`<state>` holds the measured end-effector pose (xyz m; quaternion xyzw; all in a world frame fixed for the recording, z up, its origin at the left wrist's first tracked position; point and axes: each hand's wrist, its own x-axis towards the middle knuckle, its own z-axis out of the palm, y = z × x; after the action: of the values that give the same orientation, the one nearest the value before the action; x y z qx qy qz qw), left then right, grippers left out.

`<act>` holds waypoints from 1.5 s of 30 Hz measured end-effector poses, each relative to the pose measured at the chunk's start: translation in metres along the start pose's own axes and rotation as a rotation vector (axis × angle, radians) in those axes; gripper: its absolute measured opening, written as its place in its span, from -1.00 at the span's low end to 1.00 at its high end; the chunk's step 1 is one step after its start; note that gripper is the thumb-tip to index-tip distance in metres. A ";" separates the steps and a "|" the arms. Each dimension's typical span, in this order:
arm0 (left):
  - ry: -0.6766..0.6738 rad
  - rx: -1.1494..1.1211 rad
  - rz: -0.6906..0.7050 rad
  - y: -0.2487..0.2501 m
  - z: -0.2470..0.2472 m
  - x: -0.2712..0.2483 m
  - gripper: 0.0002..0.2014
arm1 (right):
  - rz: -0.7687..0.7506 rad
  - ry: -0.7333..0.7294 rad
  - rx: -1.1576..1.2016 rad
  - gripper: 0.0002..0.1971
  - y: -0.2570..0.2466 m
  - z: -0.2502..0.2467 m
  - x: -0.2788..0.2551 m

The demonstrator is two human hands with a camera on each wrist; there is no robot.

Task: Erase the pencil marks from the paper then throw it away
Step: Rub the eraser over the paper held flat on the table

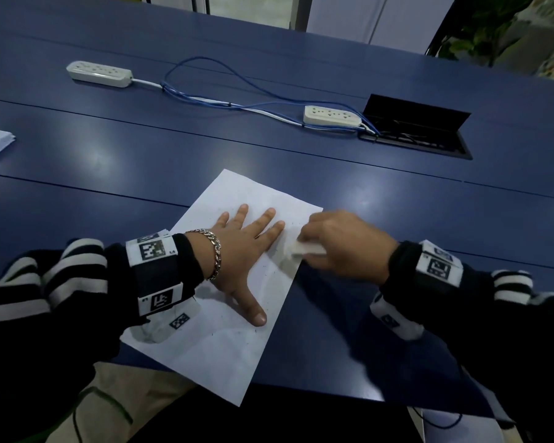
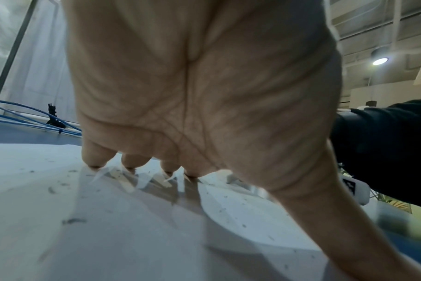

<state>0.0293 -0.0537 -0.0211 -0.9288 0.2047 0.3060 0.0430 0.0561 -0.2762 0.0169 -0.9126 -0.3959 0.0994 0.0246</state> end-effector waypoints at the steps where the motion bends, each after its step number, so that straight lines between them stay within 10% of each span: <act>1: -0.002 0.000 -0.002 0.000 0.000 0.000 0.72 | 0.040 0.034 -0.011 -0.74 0.007 -0.001 0.001; 7: -0.011 0.038 -0.005 0.001 0.000 0.001 0.71 | -0.220 -0.086 0.040 -0.82 -0.035 0.013 -0.028; 12: -0.015 0.017 -0.012 0.001 -0.001 0.000 0.71 | -0.002 0.058 0.022 -0.75 0.012 0.003 0.002; 19: 0.003 0.042 -0.003 0.000 0.001 0.002 0.72 | -0.205 -0.021 0.048 -0.81 -0.038 0.019 -0.036; 27: 0.095 0.012 0.048 -0.006 -0.014 -0.003 0.60 | 0.201 0.204 0.233 -0.76 0.033 -0.009 -0.039; 45: 0.082 -0.011 0.029 -0.004 -0.009 0.027 0.68 | -0.002 0.028 0.030 -0.74 0.016 0.006 0.011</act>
<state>0.0559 -0.0611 -0.0294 -0.9376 0.2182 0.2696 0.0250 0.0735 -0.2790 0.0069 -0.9130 -0.3949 0.0925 0.0439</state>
